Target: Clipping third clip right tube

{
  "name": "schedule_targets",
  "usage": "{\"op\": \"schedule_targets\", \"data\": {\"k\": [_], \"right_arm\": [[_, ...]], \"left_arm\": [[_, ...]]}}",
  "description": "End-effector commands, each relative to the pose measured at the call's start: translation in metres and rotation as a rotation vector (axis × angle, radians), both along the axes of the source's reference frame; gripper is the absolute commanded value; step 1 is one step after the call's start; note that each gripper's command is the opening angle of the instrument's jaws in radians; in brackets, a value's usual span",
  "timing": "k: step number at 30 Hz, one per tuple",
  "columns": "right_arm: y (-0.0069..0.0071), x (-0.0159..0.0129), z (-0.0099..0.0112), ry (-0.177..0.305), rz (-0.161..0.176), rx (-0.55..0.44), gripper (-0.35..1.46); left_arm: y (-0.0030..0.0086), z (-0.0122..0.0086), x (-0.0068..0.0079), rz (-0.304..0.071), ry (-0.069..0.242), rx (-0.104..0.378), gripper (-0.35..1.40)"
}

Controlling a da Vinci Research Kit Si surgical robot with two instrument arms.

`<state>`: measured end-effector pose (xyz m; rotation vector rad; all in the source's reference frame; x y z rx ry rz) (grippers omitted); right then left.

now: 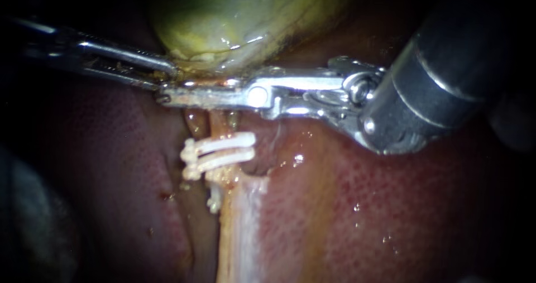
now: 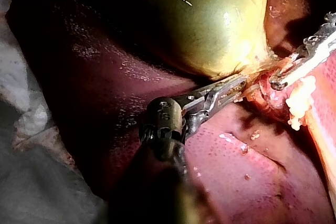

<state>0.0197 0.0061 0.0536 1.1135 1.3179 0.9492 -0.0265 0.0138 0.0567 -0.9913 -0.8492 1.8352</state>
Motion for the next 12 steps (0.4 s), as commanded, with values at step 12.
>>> {"op": "schedule_targets", "data": {"k": [12], "right_arm": [[-0.0004,0.0003,0.0001,-0.001,-0.008,0.022,-0.35]], "left_arm": [[0.0000,0.0001,0.0000,-0.001,0.001,0.000,-0.35]]}}
